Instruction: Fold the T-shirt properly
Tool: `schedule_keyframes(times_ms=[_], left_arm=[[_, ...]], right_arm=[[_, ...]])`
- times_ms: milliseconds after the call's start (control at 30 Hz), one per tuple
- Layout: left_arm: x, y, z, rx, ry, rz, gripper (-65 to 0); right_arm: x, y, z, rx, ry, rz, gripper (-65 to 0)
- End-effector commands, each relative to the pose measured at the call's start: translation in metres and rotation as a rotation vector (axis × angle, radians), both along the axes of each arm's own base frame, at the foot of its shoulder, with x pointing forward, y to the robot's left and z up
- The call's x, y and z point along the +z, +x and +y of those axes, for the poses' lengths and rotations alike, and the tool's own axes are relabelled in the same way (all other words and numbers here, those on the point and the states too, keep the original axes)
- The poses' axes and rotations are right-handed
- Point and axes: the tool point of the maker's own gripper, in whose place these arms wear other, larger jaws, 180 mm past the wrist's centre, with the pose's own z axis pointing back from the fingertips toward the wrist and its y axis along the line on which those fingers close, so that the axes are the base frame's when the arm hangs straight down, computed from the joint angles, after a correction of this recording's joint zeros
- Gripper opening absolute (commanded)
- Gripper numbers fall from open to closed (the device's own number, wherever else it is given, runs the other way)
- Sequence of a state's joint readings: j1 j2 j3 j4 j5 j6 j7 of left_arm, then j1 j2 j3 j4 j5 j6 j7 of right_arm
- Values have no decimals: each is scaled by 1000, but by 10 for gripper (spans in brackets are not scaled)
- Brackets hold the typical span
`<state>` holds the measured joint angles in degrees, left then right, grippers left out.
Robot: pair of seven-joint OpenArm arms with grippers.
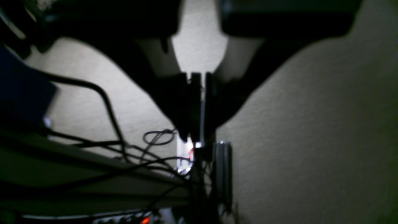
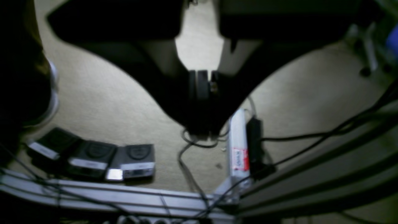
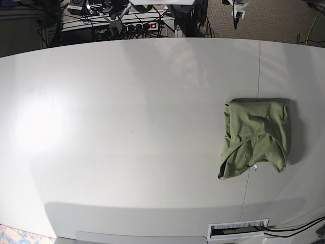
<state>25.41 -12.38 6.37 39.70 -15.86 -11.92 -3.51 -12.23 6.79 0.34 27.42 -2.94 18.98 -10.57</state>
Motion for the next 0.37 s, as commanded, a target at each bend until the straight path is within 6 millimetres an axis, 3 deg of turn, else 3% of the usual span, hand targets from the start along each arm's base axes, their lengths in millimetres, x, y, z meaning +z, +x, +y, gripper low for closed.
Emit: schedule_keyframes(times_ms=[0,133,233,333], left_arm=[[-1,-7,-9,10,-12,12,-650],[-8,-15,-38,42,-46,54,-650],[-9,-12,-58,56,-75,56,-650],[-9,-3,-66,63,-87,38,-650]], right_arm=[[-1,-2,0,-15,-9,6,-650],[-7,-15,-7,-65,-146,48,-650],[-7,-18,-16,-121,-195,67,-650],[-6,-18,-19,-158,-203,65,-650]])
